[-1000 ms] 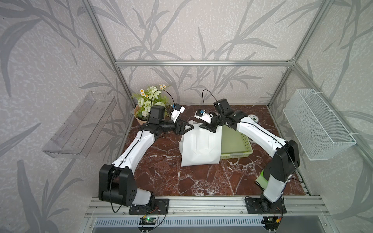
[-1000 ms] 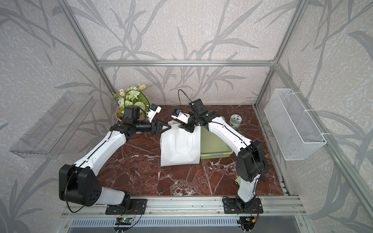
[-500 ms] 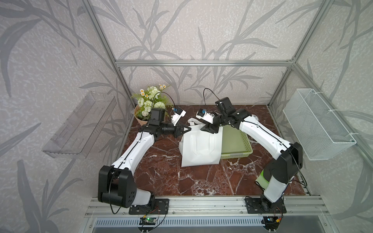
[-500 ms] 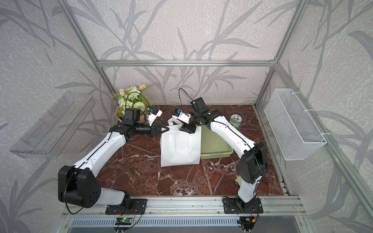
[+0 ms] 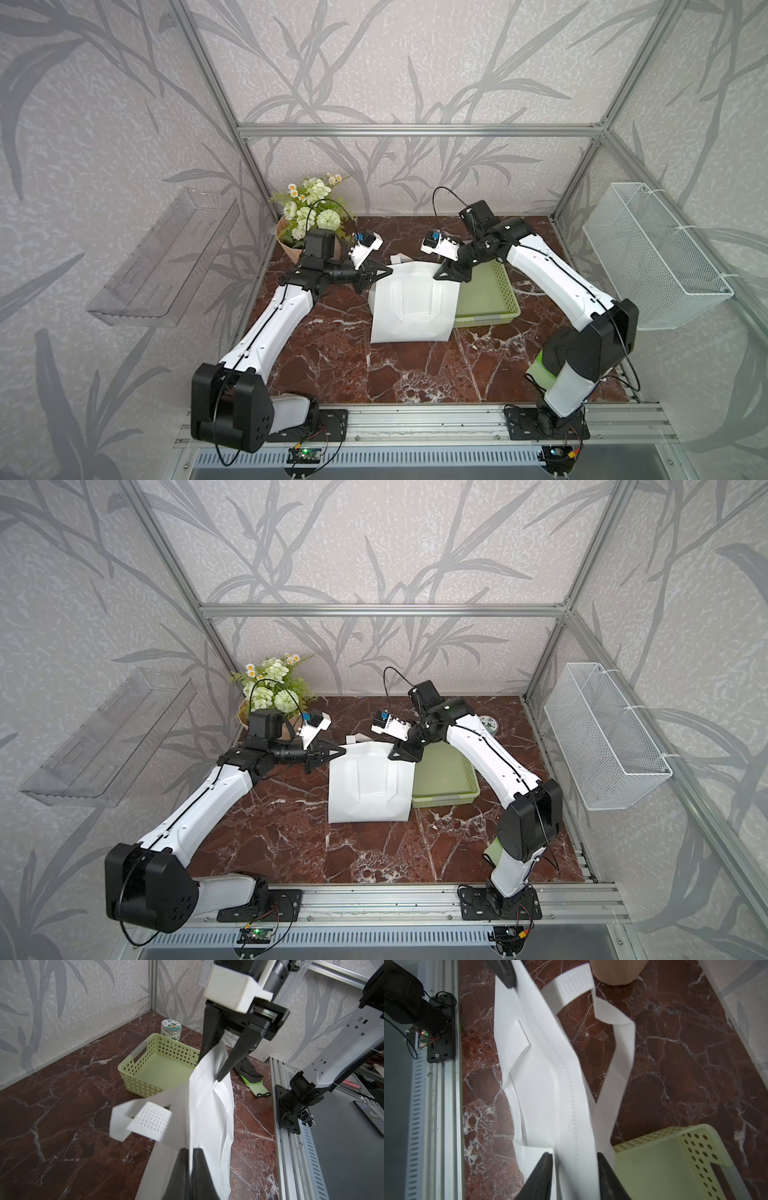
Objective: Place the ice pack in the delivery bag
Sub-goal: Seal the delivery bag at the center of the board, then pick up the delivery bag from the center of the board.
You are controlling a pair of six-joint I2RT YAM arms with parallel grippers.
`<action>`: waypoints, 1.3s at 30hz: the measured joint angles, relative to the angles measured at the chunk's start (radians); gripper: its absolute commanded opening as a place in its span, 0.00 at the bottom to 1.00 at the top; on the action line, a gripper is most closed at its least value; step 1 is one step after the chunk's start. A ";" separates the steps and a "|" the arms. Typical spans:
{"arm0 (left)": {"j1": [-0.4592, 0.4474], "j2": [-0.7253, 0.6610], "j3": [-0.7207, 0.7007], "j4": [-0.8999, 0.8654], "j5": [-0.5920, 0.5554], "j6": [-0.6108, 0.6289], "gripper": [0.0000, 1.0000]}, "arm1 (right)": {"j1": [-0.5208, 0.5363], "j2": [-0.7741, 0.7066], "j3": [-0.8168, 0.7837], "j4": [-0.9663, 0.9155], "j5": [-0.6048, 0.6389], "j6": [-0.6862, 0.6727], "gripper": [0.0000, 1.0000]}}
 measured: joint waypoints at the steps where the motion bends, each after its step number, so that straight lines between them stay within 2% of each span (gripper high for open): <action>1: 0.005 -0.005 -0.006 0.004 0.003 0.004 0.00 | -0.002 0.000 0.008 -0.018 0.002 -0.006 0.05; 2: 0.010 -0.010 -0.012 0.010 0.005 0.006 0.00 | -0.005 0.000 0.016 -0.035 0.005 -0.018 0.00; 7: 0.023 -0.024 -0.034 0.039 0.025 0.004 0.00 | -0.007 -0.003 0.029 -0.069 0.003 -0.047 0.01; 9: 0.024 -0.024 -0.034 0.044 0.032 0.004 0.00 | -0.008 -0.010 0.029 -0.073 0.003 -0.049 0.25; 10: 0.024 -0.024 -0.034 0.045 0.035 0.004 0.00 | -0.010 -0.016 0.028 -0.077 0.010 -0.052 0.31; 12: 0.032 -0.024 -0.034 0.045 0.035 0.004 0.00 | -0.026 -0.037 0.019 -0.091 0.026 -0.060 0.32; 14: 0.040 -0.025 -0.034 0.045 0.035 0.003 0.00 | -0.039 -0.056 0.008 -0.101 0.035 -0.066 0.20; 16: 0.043 -0.026 -0.034 0.045 0.035 0.004 0.00 | -0.051 -0.064 0.005 -0.107 0.039 -0.068 0.00; 18: 0.043 -0.027 -0.035 0.043 0.035 0.003 0.00 | -0.051 -0.064 0.005 -0.110 0.040 -0.067 0.00; 22: 0.043 -0.027 -0.035 0.052 0.036 -0.012 0.46 | -0.051 -0.064 0.005 -0.113 0.042 -0.071 0.00; 24: 0.038 -0.027 -0.031 0.041 0.037 -0.016 0.60 | -0.050 -0.064 0.003 -0.109 0.043 -0.073 0.00; 27: 0.011 -0.017 0.013 -0.042 0.024 0.026 0.68 | -0.047 -0.074 -0.014 -0.087 0.045 -0.077 0.00; 35: -0.057 0.050 0.148 -0.227 -0.054 0.136 0.69 | -0.036 -0.091 -0.035 -0.059 0.056 -0.092 0.00; 37: -0.069 0.085 0.188 -0.287 -0.089 0.177 0.62 | -0.034 -0.092 -0.035 -0.052 0.061 -0.095 0.00; 39: -0.082 0.116 0.220 -0.340 -0.121 0.217 0.50 | -0.034 -0.092 -0.035 -0.048 0.063 -0.097 0.00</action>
